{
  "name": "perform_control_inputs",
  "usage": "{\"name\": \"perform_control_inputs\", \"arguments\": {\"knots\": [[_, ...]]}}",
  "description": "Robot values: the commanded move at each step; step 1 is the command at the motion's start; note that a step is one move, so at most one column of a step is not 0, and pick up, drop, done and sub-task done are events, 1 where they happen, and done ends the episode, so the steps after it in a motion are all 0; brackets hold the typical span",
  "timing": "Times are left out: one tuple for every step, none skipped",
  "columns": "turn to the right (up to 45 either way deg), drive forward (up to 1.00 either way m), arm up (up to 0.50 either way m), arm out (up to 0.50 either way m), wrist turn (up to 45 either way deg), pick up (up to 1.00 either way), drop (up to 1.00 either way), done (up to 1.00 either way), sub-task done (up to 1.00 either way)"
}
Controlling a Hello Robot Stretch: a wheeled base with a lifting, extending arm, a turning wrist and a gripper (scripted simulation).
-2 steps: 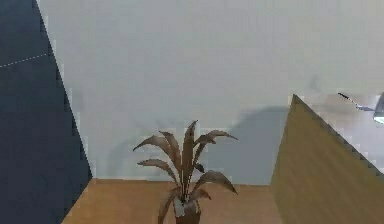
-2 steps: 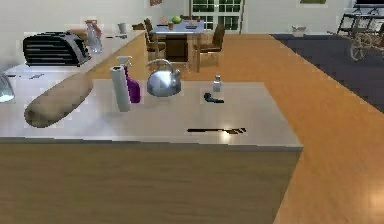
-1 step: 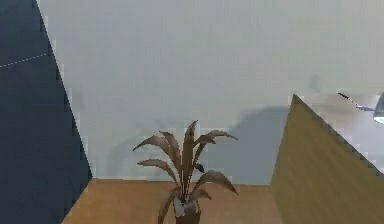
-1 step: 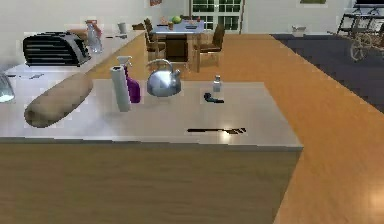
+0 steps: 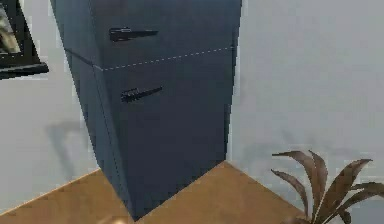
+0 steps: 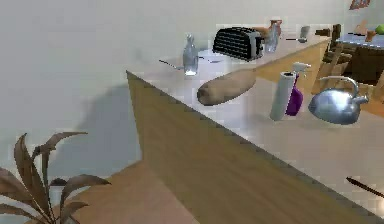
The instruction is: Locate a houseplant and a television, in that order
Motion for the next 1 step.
{"name": "perform_control_inputs", "arguments": {"knots": [[-45.0,0.0,0.0,0.0,0.0,0.0,0.0,0.0,0.0]]}}
